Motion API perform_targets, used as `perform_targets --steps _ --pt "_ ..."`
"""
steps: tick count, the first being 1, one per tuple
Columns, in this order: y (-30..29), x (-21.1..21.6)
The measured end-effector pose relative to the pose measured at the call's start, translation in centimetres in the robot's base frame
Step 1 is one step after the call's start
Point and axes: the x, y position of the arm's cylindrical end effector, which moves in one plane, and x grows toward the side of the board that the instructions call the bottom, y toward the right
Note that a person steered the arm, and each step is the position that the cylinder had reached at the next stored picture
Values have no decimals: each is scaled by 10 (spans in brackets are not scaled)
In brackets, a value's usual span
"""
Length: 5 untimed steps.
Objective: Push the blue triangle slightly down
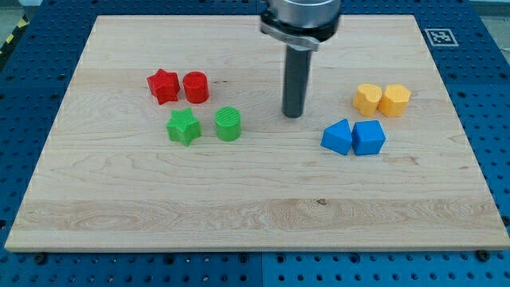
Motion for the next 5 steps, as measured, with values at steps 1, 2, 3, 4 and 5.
perform_targets --steps 1,2,3,4,5 --pt "33 0" --pt "53 3" --pt "72 12" --pt "50 23" --pt "49 36"
